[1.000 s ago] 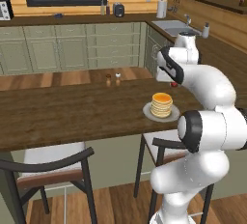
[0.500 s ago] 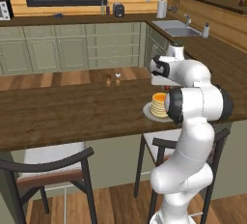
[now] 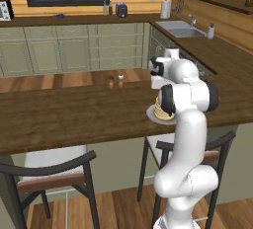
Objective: Take the strawberry from the fridge and place it on top of the pancake, located on the dining counter.
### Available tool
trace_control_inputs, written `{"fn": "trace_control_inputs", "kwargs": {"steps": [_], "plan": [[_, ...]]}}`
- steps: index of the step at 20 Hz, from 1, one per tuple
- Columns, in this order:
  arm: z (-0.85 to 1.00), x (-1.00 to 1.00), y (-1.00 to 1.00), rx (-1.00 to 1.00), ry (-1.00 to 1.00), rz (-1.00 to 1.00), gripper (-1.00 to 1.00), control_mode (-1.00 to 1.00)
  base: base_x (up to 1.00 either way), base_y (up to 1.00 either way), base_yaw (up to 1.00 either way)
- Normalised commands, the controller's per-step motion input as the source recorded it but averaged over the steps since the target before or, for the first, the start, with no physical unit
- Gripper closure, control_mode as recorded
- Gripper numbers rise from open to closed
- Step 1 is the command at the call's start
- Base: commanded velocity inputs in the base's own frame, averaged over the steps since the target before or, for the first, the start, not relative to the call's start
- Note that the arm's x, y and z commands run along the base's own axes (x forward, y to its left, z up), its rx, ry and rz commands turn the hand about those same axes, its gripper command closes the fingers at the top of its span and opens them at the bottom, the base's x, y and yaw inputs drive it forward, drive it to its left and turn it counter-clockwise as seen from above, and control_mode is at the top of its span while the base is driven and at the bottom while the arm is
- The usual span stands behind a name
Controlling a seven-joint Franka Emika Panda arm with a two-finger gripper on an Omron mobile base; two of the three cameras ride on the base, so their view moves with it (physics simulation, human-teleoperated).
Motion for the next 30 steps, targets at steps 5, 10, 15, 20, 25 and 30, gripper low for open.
{"fn": "trace_control_inputs", "kwargs": {"steps": [5, 10, 15, 20, 25, 30], "plan": [[-0.59, -0.29, 0.0, 0.0, 0.05, 0.0, 1.0, -1.0, 0.0, 0.0, 0.0], [-0.18, 0.0, 0.0, 0.0, 0.01, 0.0, 1.0, -1.0, 0.0, 0.0, 0.0], [-0.12, 0.01, 0.0, 0.0, 0.03, 0.0, -1.0, -1.0, 0.0, 0.0, 0.0], [-0.05, -0.03, 0.01, 0.0, 0.03, 0.0, -1.0, -1.0, 0.0, 0.0, 0.0], [0.2, -0.13, 0.02, -0.04, -0.02, 0.0, -1.0, -1.0, 0.0, 0.0, 0.0], [0.49, -0.32, 0.14, -0.12, -0.04, 0.0, -1.0, -1.0, 0.0, 0.0, 0.0]]}}
